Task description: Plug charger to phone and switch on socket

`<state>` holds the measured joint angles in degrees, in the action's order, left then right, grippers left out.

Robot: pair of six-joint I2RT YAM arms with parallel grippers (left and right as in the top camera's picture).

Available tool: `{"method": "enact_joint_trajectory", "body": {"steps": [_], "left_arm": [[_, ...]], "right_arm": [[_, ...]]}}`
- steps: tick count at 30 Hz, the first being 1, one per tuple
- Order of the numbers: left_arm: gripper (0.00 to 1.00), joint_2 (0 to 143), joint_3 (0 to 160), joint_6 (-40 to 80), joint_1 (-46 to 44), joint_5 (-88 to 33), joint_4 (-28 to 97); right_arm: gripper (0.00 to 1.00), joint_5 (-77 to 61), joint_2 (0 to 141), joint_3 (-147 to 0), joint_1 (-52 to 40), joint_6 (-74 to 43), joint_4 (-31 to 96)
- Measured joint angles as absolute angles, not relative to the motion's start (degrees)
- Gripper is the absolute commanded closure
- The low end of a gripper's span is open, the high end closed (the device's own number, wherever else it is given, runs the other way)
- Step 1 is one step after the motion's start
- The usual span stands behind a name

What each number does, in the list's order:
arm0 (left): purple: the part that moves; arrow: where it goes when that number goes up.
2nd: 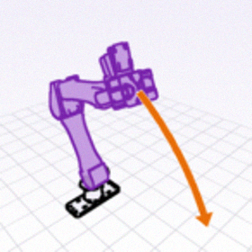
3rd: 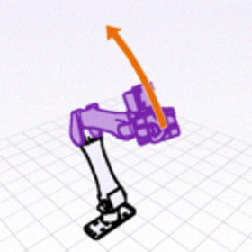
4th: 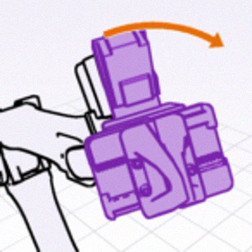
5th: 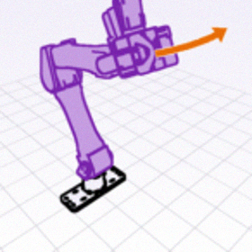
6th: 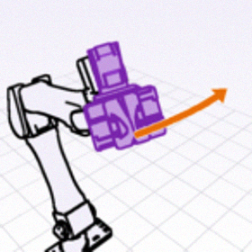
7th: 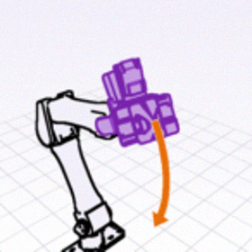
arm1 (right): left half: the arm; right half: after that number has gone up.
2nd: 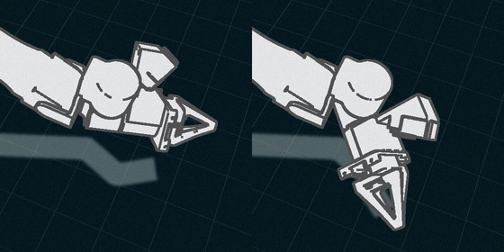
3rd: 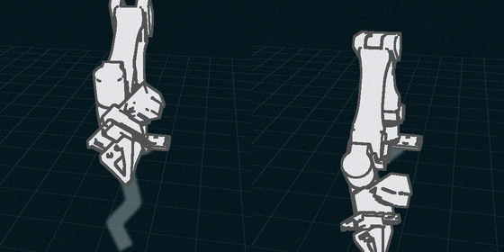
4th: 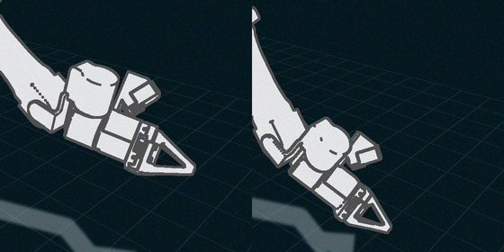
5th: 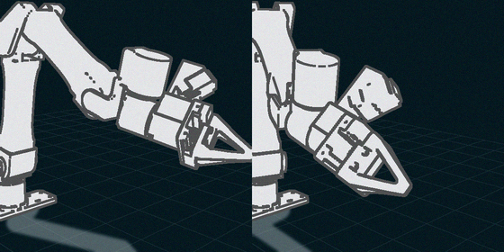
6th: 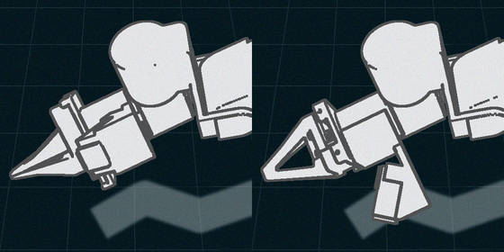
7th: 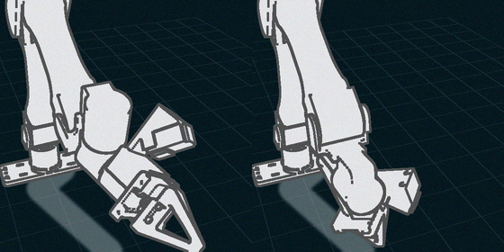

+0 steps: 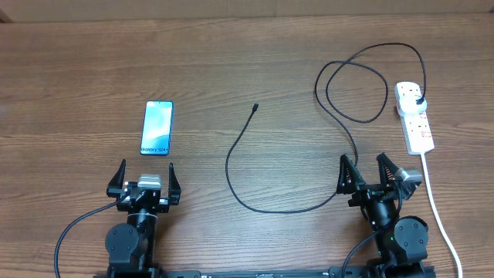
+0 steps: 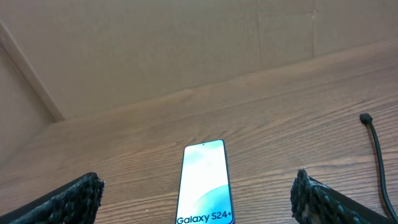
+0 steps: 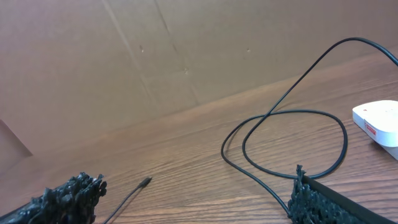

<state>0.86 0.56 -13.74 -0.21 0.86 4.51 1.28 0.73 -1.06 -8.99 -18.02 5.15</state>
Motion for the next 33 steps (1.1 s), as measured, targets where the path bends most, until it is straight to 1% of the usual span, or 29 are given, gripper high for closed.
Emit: {"method": "enact_joint_trajectory", "body": {"steps": [25,33], "left_arm": [[0.01,0.86,0.56,-13.78,-0.21,0.89,4.49],[0.00,0.86,0.56,-15.46,-0.21,1.10,4.49]], "right_arm": [[0.00,1.28,0.73,-1.06,-8.99,-18.00,5.17],[0.00,1.28,0.73,-1.06,-8.97,-18.02,5.13]]}}
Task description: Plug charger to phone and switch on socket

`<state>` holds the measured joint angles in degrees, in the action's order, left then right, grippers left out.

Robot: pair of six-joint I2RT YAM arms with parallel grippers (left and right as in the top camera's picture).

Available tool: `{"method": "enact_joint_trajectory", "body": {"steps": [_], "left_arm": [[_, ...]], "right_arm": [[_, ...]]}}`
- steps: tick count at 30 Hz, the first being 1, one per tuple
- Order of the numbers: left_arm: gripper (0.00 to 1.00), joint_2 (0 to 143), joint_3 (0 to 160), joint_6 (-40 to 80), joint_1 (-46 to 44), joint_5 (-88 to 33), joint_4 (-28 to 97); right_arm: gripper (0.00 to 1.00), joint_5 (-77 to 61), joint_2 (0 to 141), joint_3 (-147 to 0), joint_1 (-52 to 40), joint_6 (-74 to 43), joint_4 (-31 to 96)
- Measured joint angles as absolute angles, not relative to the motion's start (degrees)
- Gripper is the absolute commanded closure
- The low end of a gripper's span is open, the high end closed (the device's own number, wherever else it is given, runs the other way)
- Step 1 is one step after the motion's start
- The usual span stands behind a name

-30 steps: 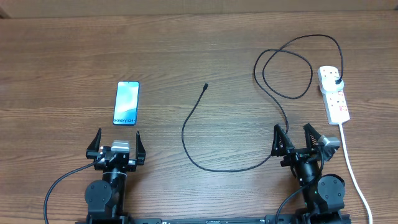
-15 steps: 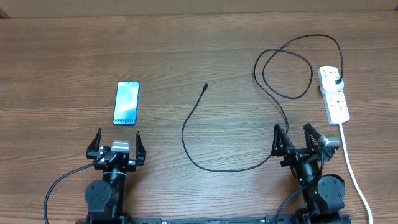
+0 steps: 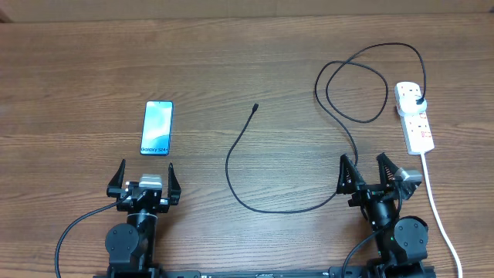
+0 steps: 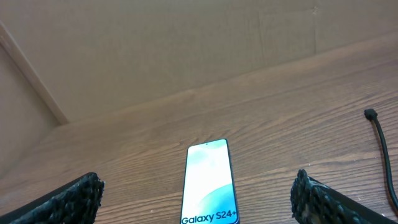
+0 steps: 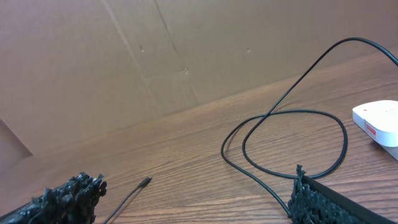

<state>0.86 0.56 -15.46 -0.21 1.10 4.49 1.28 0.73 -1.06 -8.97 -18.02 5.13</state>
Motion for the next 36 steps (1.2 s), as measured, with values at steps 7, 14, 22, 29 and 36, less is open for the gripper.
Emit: {"method": "enact_joint_trajectory", "body": {"steps": [7,14,22,29,36], "left_arm": [[0.00,0.86,0.54,-15.59,-0.21,0.91,3.99],[0.00,0.86,0.51,-11.81,-0.21,-2.70,4.12],[0.00,0.93,1.67,-5.45,-0.21,-8.67,3.99],[0.00,6.52,12.16,-3.75,-0.21,-8.82,4.69],[0.00,20.38,25.15,-2.22,-0.21,-9.04,6.98]], "right_arm": [[0.00,1.28,0.73,-1.06,-8.97,-18.00,5.13],[0.00,1.28,0.73,-1.06,-8.97,-18.00,5.17],[0.00,1.28,0.73,-1.06,-8.99,-18.02,5.13],[0.00,1.28,0.73,-1.06,-8.99,-18.00,5.17],[0.00,1.26,0.73,-1.06,-8.97,-18.02,5.15]]}}
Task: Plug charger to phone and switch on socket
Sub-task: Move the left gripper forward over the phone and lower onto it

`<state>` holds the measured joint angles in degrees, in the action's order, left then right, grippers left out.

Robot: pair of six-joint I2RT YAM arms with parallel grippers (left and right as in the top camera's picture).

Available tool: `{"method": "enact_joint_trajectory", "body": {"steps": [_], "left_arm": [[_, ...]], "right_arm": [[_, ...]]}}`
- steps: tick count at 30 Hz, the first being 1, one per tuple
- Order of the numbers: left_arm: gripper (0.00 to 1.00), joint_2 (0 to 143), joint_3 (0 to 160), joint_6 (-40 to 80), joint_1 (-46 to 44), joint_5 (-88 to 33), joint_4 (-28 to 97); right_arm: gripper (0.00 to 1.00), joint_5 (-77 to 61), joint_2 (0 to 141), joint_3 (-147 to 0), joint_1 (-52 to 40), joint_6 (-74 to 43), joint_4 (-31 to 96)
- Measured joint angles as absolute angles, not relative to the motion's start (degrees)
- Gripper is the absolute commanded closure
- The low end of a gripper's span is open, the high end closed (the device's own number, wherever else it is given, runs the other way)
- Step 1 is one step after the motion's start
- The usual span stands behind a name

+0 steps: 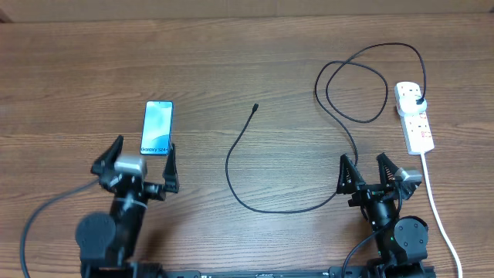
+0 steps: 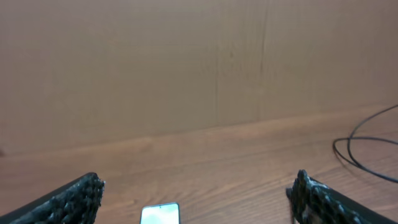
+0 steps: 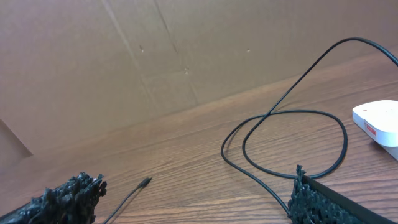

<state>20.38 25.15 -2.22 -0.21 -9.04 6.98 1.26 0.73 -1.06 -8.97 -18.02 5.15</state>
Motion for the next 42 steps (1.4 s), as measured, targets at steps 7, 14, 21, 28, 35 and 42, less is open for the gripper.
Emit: {"method": "enact_joint_trajectory", "body": {"steps": [7,14,21,28,35,42], "left_arm": [[0.00,37.47,42.33,-1.58,-0.21,-10.41,20.14],[0.01,54.78,61.01,-1.58,-0.21,-11.84,36.42],[0.01,71.31,79.66,-1.61,-0.21,-11.79,54.00],[0.00,83.90,90.26,-1.61,-0.10,-9.63,64.60],[0.01,89.76,90.87,-1.85,0.05,-6.57,64.47],[0.01,98.19,91.13,-2.72,0.05,-3.07,62.87]], "right_arm": [[0.00,1.26,0.73,-1.06,-8.97,-18.00,5.17],[0.00,1.28,0.73,-1.06,-8.97,-18.00,5.15],[0.00,1.23,0.73,-1.06,-8.97,-18.02,5.17],[0.00,1.26,0.73,-1.06,-8.99,-18.02,5.15],[0.00,1.28,0.73,-1.06,-8.97,-18.02,5.15],[0.00,1.26,0.73,-1.06,-8.97,-18.00,5.13]]}}
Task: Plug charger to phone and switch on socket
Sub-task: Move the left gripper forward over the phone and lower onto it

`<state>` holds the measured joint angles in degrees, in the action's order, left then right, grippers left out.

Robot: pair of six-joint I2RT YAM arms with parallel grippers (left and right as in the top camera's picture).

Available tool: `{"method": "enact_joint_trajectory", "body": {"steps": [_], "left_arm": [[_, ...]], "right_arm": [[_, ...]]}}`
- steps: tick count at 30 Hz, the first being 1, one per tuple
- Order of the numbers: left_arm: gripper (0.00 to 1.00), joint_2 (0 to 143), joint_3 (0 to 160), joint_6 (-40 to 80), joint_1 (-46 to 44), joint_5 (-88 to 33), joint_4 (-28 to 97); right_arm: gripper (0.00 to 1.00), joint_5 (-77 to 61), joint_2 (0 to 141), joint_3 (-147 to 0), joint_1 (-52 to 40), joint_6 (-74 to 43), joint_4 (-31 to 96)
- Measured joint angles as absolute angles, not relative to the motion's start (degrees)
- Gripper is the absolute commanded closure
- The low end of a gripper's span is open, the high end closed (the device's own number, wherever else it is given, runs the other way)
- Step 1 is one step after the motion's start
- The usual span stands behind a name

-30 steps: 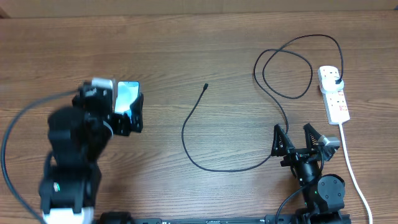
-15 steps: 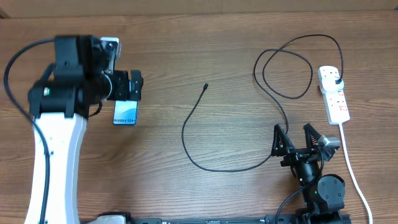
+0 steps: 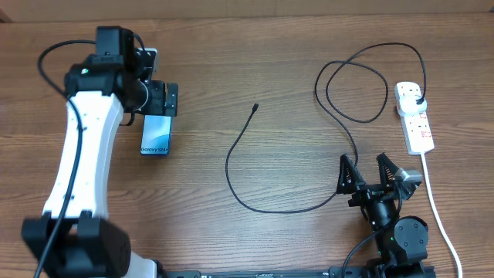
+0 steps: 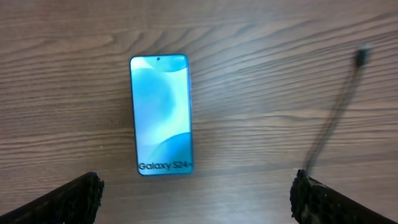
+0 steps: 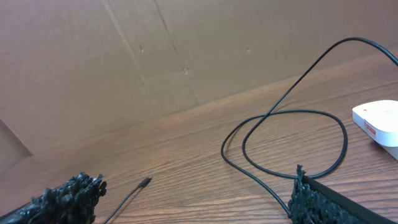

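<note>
The phone [image 4: 160, 115] lies flat on the wooden table with its blue screen lit and facing up; its lower half shows under my left arm in the overhead view [image 3: 155, 137]. My left gripper [image 3: 157, 100] hangs above the phone's far end, open and empty [image 4: 196, 208]. The black charger cable [image 3: 266, 207] curves across the table, its free plug tip [image 3: 255, 107] right of the phone, blurred in the left wrist view [image 4: 361, 56]. It loops into the white socket strip [image 3: 414, 117]. My right gripper [image 3: 372, 174] rests open near the front edge [image 5: 186, 208].
The strip's white lead [image 3: 438, 208] runs to the front edge, right of my right arm. The cable's double loop [image 3: 355, 81] lies behind the right gripper, also in the right wrist view [image 5: 292, 140]. A cardboard wall [image 5: 186, 56] backs the table.
My left arm has gone from the front-left, just short of the phone, to reach out over it. Its camera now looks straight down on the phone. The right arm, phone and cable have not moved.
Both grippers rested open at the front edge, with the phone ahead of the left one. The left arm was then raised and shifted left, its view tipped up at the wall. Now it hangs open above the phone. The right arm has stayed put throughout.
</note>
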<state>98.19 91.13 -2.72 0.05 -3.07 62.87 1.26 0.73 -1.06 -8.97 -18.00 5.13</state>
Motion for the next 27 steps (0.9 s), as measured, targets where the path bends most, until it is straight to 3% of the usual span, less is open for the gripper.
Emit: {"method": "enact_joint_trajectory", "body": {"steps": [16,27], "left_arm": [[0.00,117.82,91.13,-3.14,0.05,3.16,53.28],[0.00,123.52,91.13,-3.11,0.16,5.30,50.46]], "right_arm": [[0.00,1.28,0.73,-1.06,-8.97,-18.04,5.17],[0.00,1.28,0.73,-1.06,-8.99,-18.02,5.15]]}}
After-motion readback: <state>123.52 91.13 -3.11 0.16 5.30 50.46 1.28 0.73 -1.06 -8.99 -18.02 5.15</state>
